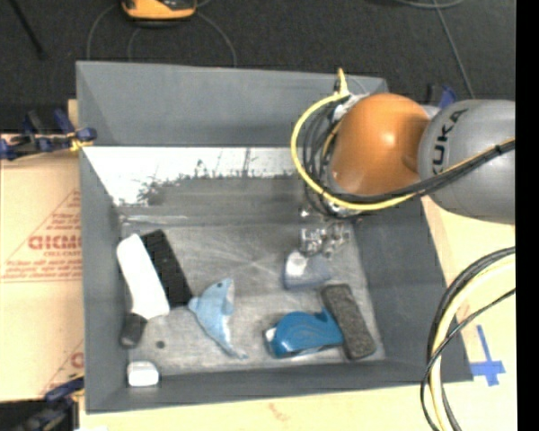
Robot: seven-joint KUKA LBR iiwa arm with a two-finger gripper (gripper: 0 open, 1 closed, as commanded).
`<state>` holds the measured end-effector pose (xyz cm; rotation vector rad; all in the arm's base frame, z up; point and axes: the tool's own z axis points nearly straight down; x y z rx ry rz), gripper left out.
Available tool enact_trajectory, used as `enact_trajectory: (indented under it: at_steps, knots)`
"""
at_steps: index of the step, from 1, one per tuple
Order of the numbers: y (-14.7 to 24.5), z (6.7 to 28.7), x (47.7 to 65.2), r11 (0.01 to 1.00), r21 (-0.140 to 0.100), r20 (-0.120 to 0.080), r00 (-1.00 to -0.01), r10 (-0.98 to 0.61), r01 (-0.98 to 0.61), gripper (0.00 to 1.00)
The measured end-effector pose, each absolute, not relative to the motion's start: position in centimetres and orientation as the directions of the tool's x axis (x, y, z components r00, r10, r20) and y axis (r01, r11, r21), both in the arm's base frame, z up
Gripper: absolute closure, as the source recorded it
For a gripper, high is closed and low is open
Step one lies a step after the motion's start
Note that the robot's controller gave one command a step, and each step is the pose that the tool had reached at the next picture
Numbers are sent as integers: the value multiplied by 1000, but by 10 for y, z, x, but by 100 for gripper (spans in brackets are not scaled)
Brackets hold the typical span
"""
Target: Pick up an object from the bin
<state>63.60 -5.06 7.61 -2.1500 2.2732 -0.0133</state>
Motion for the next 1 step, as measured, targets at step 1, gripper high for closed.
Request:
enact_trajectory:
  at_steps: [1]
  knots:
    - [-51,75,635,56,-10,-3,-56,-998,-998,0]
